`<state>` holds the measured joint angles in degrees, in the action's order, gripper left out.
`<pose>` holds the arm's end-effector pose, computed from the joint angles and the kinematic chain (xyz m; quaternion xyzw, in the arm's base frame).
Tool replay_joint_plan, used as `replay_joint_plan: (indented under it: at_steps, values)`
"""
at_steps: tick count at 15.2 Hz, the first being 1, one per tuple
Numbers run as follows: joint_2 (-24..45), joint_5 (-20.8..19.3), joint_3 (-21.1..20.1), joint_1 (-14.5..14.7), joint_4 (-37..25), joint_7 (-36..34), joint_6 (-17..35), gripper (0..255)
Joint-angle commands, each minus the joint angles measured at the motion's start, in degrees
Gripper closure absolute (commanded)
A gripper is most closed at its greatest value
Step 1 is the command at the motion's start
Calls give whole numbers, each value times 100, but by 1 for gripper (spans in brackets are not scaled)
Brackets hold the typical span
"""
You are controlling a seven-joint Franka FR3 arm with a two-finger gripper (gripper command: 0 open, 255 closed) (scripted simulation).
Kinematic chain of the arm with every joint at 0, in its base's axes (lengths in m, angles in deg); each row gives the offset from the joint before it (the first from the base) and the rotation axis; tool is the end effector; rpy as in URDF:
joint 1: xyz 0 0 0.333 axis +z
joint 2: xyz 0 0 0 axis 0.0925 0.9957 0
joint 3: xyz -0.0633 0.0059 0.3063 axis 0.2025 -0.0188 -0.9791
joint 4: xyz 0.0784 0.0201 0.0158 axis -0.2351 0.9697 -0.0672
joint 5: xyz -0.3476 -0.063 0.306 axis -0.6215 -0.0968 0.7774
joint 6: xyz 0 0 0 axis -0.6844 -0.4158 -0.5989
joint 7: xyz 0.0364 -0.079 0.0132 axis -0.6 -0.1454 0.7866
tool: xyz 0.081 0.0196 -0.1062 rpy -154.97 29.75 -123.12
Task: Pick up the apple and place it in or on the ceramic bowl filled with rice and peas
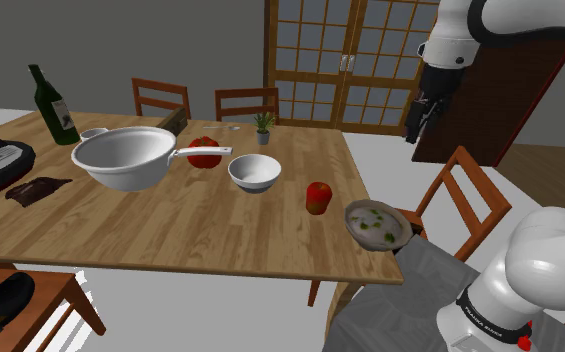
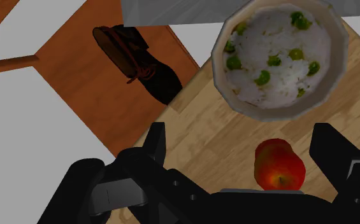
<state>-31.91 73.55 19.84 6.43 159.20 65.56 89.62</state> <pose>0.3854 -0.0082 0.5797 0.9991 -0.0129 -0.0104 0.0388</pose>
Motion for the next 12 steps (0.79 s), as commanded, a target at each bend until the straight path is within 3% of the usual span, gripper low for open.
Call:
replay_joint_plan:
  at_steps: [1,12]
  values:
    - [0,0,0,0,0,0,0,0]
    - [1729,351,-476,61,81,-974,1774,0]
